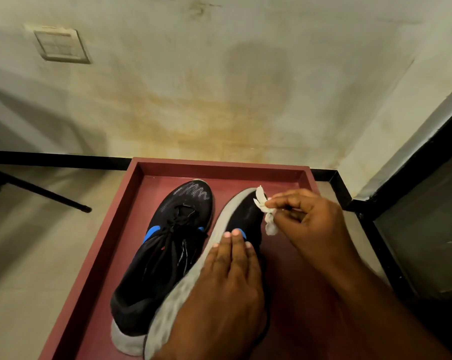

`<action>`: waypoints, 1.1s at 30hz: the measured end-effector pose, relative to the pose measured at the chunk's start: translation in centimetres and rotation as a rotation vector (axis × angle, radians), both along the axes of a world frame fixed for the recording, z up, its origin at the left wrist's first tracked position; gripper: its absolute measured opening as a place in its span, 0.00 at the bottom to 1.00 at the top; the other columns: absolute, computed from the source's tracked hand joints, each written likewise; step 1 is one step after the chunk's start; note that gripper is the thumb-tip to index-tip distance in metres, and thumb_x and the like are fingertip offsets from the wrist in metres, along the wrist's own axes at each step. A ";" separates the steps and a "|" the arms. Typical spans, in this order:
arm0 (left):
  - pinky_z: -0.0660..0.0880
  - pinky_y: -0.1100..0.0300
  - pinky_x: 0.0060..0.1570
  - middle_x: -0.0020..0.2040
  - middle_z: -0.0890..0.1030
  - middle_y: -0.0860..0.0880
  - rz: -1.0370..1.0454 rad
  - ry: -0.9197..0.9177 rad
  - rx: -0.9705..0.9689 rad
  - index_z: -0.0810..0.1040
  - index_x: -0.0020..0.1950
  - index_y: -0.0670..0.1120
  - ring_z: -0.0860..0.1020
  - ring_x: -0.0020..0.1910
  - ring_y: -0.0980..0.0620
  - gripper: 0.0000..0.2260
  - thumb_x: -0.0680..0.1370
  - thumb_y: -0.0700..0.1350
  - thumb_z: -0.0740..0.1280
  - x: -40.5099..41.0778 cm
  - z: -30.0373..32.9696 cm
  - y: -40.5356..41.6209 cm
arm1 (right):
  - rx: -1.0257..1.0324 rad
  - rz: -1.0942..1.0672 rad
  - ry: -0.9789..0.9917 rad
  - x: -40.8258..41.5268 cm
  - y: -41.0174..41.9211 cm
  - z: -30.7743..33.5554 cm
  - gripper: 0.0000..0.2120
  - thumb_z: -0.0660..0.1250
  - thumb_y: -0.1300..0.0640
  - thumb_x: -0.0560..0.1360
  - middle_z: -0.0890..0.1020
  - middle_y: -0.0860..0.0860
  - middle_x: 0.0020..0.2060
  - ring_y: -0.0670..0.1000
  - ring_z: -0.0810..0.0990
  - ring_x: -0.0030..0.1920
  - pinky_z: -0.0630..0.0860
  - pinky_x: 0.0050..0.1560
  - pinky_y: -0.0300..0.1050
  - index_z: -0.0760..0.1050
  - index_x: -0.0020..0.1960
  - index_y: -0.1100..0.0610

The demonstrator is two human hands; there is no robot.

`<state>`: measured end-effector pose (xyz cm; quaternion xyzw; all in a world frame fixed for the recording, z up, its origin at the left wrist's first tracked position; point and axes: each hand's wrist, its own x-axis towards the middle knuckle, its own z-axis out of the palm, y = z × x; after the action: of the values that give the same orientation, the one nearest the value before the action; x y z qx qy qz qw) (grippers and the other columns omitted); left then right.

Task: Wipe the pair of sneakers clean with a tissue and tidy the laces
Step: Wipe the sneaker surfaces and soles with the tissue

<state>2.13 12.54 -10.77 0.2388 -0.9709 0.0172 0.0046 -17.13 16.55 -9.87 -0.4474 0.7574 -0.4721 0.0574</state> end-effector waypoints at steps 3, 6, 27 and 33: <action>0.83 0.41 0.51 0.59 0.81 0.29 0.029 -0.075 0.046 0.85 0.56 0.33 0.82 0.58 0.32 0.22 0.81 0.35 0.51 -0.5 -1.4 1.1 | 0.100 0.118 -0.008 1.6 -0.2 -0.9 0.11 0.76 0.64 0.74 0.86 0.45 0.51 0.41 0.85 0.51 0.83 0.54 0.37 0.87 0.55 0.54; 0.83 0.41 0.48 0.57 0.83 0.31 0.032 0.031 0.069 0.86 0.54 0.34 0.84 0.56 0.33 0.24 0.81 0.37 0.49 -0.7 -1.5 0.4 | 0.068 0.257 -0.100 1.9 -0.1 -0.2 0.10 0.77 0.64 0.74 0.87 0.44 0.49 0.41 0.86 0.51 0.82 0.53 0.35 0.88 0.53 0.55; 0.36 0.53 0.80 0.74 0.18 0.61 0.007 -0.056 0.404 0.19 0.75 0.57 0.26 0.78 0.57 0.48 0.72 0.79 0.46 0.4 1.1 -2.9 | -0.002 -0.110 -0.422 0.4 -0.1 -0.7 0.06 0.75 0.61 0.75 0.89 0.46 0.42 0.45 0.88 0.44 0.84 0.48 0.43 0.85 0.48 0.51; 0.34 0.50 0.80 0.71 0.15 0.60 -0.004 -0.110 0.363 0.17 0.73 0.56 0.20 0.74 0.57 0.46 0.73 0.79 0.41 1.1 0.7 -3.5 | 0.417 0.322 -0.342 2.1 1.4 1.5 0.05 0.75 0.61 0.73 0.88 0.46 0.41 0.45 0.87 0.44 0.85 0.49 0.44 0.86 0.44 0.50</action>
<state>3.19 9.05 -10.05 0.2325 -0.9573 -0.1453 -0.0914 -14.99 17.92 -8.39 -0.4541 0.7367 -0.3600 0.3486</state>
